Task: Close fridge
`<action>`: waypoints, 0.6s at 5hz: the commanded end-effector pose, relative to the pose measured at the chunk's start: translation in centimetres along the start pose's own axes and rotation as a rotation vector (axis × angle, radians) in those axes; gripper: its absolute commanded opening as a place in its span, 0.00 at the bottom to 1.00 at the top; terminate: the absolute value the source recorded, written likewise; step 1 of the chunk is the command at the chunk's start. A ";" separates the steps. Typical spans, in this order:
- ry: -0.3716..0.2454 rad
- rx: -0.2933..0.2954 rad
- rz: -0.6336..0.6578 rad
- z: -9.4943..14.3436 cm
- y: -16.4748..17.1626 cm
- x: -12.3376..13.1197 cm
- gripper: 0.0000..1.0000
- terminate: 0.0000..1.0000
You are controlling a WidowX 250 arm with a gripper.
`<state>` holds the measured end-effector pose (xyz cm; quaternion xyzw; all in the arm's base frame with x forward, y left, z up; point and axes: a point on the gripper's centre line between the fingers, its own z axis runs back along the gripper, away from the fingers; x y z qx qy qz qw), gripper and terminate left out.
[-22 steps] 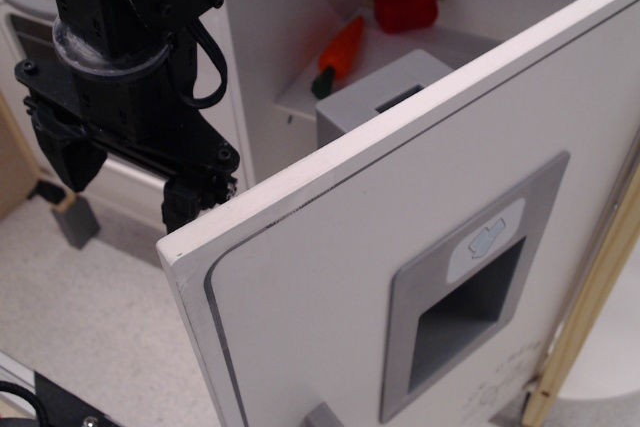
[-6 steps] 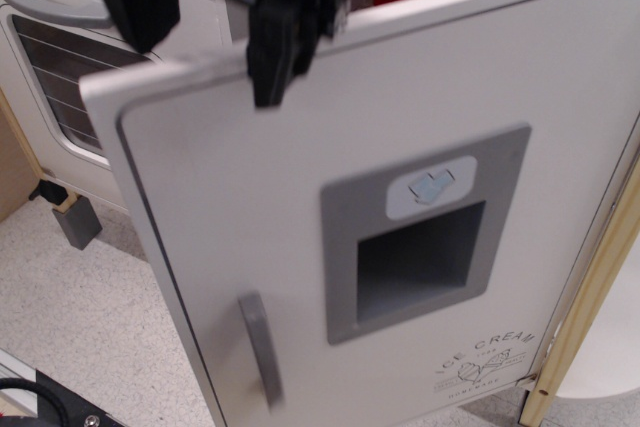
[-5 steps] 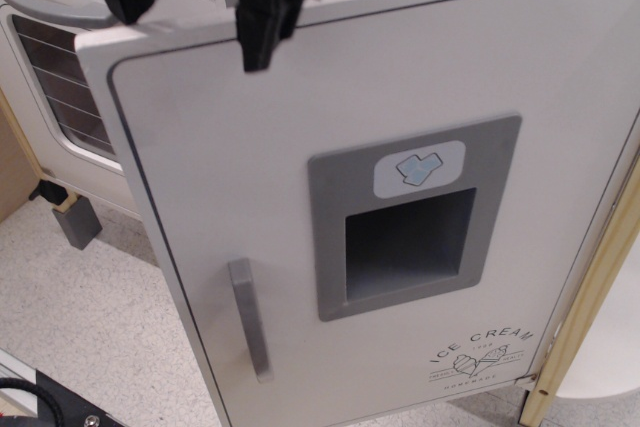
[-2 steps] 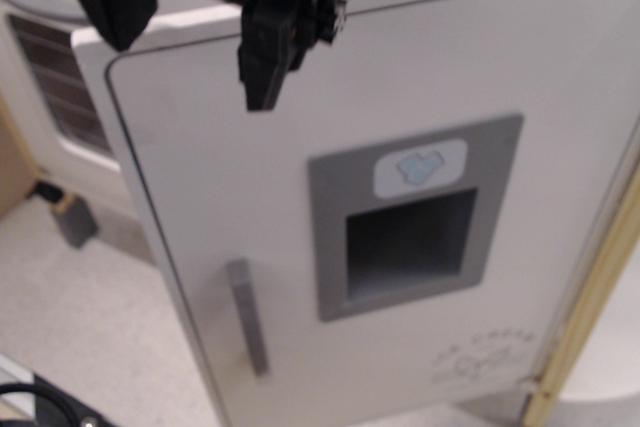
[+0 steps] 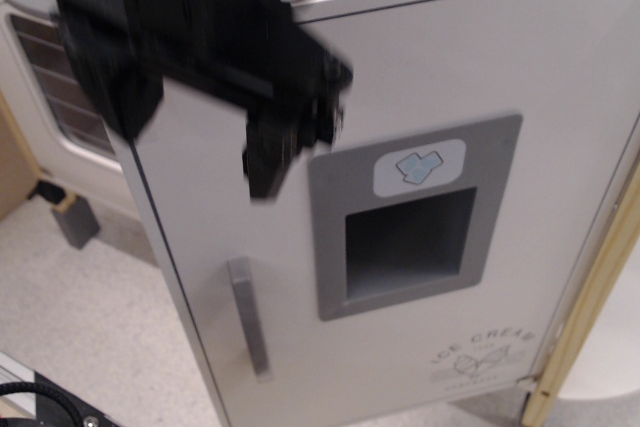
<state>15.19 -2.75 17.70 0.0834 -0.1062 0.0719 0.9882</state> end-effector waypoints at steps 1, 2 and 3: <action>-0.009 -0.064 0.080 -3.8 0.9 0.1 1.00 0.00; -0.049 -0.044 0.082 -5.1 1.4 0.5 1.00 0.00; -0.093 -0.031 0.118 -5.5 1.9 1.5 1.00 0.00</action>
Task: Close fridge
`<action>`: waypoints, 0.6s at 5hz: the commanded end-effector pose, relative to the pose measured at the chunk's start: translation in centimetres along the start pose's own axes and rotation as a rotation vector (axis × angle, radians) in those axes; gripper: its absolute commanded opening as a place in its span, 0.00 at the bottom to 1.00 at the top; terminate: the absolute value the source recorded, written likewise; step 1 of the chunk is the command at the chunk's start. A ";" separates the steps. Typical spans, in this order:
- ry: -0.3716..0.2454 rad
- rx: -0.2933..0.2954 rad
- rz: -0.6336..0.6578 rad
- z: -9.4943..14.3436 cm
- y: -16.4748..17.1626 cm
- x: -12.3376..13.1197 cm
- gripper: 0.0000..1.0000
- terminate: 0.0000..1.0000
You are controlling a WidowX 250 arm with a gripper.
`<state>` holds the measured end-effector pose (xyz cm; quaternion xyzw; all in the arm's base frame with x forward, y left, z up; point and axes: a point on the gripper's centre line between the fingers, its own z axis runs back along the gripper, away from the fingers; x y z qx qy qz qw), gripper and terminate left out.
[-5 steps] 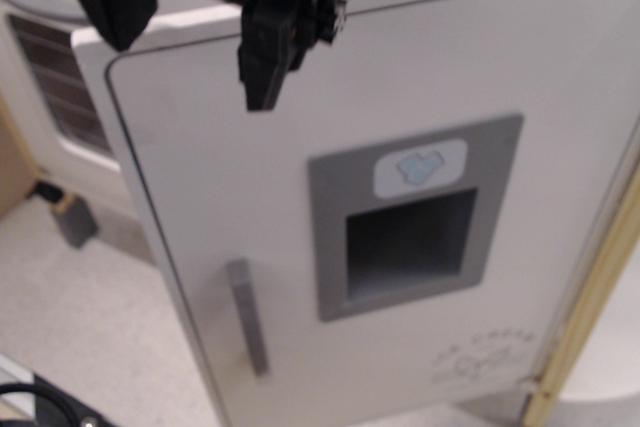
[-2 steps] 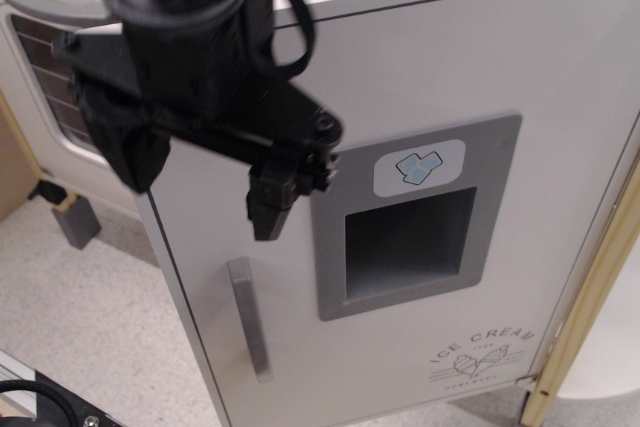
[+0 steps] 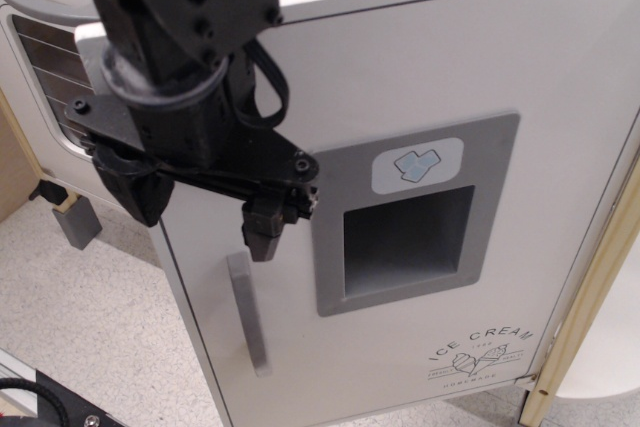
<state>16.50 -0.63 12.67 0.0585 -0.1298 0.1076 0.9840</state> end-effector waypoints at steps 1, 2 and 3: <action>-0.079 -0.003 0.086 -0.6 1.1 2.7 1.00 0.00; -0.110 -0.004 0.108 -1.8 1.4 4.3 1.00 0.00; -0.122 -0.041 0.135 -2.8 1.6 6.0 1.00 0.00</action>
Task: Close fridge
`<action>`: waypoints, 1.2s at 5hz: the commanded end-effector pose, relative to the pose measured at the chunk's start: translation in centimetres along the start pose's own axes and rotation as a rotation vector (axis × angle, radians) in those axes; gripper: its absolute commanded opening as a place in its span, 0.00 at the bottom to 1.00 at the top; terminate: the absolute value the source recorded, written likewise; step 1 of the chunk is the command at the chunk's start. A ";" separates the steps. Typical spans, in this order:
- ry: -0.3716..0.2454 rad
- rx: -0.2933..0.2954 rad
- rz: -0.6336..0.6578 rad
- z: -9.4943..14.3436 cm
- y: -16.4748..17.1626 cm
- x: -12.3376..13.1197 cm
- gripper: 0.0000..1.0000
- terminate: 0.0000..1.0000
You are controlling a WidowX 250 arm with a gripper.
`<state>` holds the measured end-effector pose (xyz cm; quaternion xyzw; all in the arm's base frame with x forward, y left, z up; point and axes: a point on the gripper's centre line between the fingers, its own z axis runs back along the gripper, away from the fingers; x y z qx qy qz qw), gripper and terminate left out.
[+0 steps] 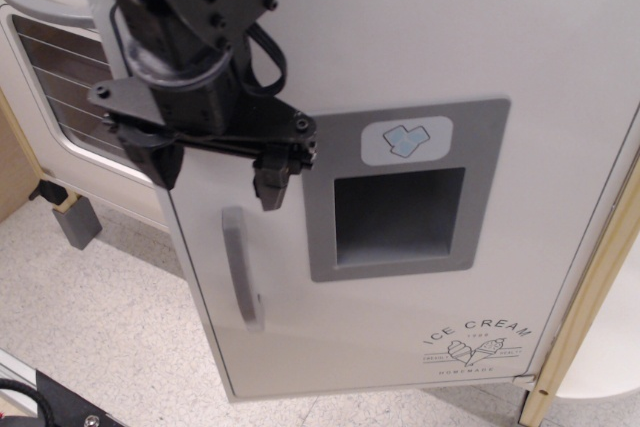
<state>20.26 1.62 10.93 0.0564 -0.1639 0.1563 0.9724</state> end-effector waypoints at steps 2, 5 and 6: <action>-0.122 -0.096 0.092 -0.6 0.1 5.7 1.00 0.00; -0.128 -0.092 0.182 -1.9 0.3 9.1 1.00 0.00; -0.118 -0.098 0.230 -2.2 0.1 10.3 1.00 0.00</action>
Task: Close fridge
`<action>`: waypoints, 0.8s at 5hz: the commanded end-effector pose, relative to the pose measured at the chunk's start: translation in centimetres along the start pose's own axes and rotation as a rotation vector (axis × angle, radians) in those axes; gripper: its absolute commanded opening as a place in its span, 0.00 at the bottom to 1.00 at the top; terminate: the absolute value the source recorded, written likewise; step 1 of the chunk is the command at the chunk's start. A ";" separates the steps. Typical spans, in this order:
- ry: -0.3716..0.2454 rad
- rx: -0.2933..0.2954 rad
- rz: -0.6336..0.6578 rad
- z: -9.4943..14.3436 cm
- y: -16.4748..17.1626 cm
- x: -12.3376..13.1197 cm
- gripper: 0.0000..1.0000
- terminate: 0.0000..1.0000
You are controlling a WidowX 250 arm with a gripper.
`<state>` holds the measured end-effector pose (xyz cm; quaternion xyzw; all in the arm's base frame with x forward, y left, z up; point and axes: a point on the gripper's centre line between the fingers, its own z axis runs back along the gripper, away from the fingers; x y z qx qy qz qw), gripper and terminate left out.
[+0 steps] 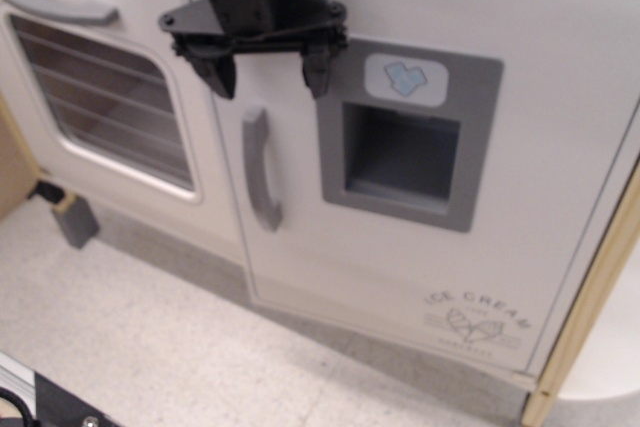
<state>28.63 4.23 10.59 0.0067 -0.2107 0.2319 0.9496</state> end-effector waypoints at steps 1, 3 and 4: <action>-0.048 -0.019 0.071 0.7 -0.3 2.9 1.00 0.00; 0.024 0.032 0.046 1.8 0.8 1.4 1.00 0.00; 0.074 0.098 0.009 2.2 0.9 0.3 1.00 1.00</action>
